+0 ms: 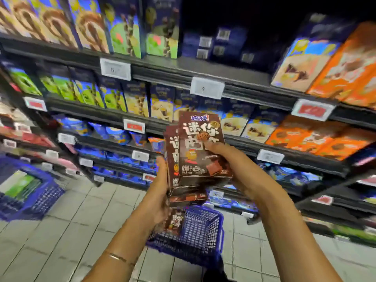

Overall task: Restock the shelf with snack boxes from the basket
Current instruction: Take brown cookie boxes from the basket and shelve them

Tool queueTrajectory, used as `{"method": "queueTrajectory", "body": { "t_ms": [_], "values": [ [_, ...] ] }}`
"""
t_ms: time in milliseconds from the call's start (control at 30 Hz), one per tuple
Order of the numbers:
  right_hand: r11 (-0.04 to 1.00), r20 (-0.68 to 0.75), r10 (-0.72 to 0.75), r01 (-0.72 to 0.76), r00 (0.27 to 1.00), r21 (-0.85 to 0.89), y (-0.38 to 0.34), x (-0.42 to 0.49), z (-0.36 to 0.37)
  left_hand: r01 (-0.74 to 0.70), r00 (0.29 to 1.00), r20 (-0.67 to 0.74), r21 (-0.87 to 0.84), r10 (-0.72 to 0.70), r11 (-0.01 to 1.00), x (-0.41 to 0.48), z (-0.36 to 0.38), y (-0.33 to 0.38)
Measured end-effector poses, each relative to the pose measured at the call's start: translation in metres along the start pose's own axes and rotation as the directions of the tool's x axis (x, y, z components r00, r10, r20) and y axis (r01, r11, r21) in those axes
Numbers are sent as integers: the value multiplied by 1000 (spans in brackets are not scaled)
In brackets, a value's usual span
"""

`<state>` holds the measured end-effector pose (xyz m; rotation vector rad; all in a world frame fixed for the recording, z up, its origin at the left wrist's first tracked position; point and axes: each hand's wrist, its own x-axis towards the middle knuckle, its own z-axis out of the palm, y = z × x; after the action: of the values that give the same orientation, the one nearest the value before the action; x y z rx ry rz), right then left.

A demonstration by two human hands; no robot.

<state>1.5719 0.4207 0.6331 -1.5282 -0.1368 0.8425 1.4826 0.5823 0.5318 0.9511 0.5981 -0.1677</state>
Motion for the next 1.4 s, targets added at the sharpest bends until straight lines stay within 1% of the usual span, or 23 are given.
{"method": "queueTrajectory", "body": {
  "t_ms": [133, 200, 300, 367, 433, 600, 667, 767, 867, 933, 1000, 1067, 1133, 1200, 1300, 1400],
  "values": [
    [987, -84, -126, 134, 988, 93, -41, -63, -18, -53, 987, 158, 94, 37, 994, -24, 51, 25],
    [973, -133, -185, 200, 974, 116, -56, -87, -30, -61, 973, 227, 99, 37, 993, -31, 81, 30],
    [951, -231, -217, 258, 949, 168, -73, -115, -53, -38, 952, 305, 82, 11, 996, -40, 127, 35],
    [937, -270, -234, 291, 934, 193, -84, -129, -70, -37, 949, 314, 73, 12, 997, -43, 155, 37],
    [922, -279, -268, 330, 922, 205, -94, -140, -87, -48, 947, 321, 43, 32, 998, -41, 179, 38],
    [910, -232, -339, 381, 912, 167, -118, -156, -128, -112, 929, 356, -4, 106, 994, -46, 221, 47],
    [906, -205, -363, 396, 909, 147, -126, -159, -146, -117, 924, 363, -29, 119, 993, -44, 237, 50],
    [891, -176, -413, 437, 893, 126, -137, -161, -170, -92, 939, 327, -60, 107, 994, -36, 260, 50],
    [882, -162, -434, 455, 886, 126, -146, -157, -188, -70, 948, 304, -99, 97, 993, -29, 273, 48],
    [878, -176, -440, 462, 881, 120, -151, -152, -195, -63, 952, 293, -90, 86, 994, -25, 277, 48],
    [876, -181, -447, 470, 876, 111, -155, -149, -201, -53, 951, 299, -86, 77, 995, -22, 277, 49],
    [867, -168, -479, 495, 862, 67, -162, -149, -208, -58, 944, 320, -85, 83, 995, -18, 276, 54],
    [840, -181, -532, 543, 827, 14, -174, -149, -217, -64, 941, 329, -57, 79, 996, -15, 275, 60],
    [797, -226, -595, 603, 772, -36, -192, -150, -226, -63, 938, 341, -24, 68, 998, -10, 274, 66],
    [721, -298, -689, 670, 661, -180, -228, -148, -235, -73, 929, 364, -12, 72, 997, -7, 273, 73],
    [663, -401, -739, 688, 541, -295, -259, -135, -244, -56, 922, 384, -11, 56, 998, -3, 270, 77]
  ]
}}
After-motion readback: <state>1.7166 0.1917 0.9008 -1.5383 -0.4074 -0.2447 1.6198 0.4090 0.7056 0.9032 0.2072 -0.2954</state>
